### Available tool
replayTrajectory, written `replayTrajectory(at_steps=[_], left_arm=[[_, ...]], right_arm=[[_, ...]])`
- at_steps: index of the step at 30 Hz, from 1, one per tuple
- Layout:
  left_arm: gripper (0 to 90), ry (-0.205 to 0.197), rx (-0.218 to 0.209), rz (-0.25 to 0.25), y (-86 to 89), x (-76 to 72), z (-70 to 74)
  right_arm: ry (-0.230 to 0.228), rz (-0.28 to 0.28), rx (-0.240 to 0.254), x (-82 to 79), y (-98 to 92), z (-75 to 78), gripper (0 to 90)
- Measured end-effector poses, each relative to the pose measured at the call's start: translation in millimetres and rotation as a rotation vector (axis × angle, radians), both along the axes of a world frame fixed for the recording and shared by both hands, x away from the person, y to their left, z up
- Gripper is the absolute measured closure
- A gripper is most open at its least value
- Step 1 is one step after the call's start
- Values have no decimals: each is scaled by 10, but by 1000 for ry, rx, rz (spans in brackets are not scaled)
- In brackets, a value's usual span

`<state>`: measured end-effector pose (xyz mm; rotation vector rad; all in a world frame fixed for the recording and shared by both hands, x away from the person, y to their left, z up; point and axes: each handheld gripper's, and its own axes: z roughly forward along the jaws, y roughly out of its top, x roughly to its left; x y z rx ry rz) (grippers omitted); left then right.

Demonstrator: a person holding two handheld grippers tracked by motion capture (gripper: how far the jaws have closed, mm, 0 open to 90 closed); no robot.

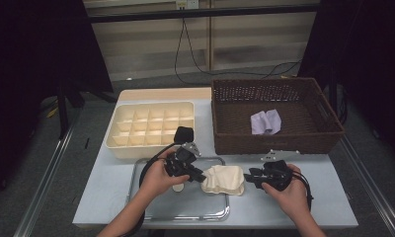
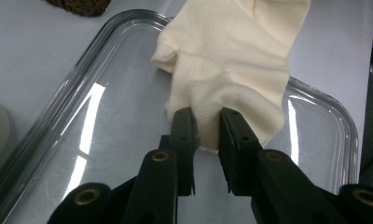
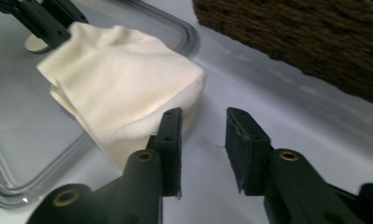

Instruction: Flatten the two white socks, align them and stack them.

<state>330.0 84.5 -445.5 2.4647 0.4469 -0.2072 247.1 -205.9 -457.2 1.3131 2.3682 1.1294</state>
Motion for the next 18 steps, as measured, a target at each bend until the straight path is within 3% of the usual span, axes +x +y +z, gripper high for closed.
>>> replayTrajectory(at_steps=[6,11,12,18], left_arm=[[762,1,-2,-2,-6,-14,-9],[763,-12,29,-30,-25,-27,-23],[763,-1,18,-17,-38,-40,-35],[768,8,19,-26,-102,-74,-75]], right_arm=[[30,42,-39,9,164,-64,611],[44,49,-64,34,139,-106,810],[40,52,-70,41,122,-109,832],[30,17,-65,108,0,-124,860]])
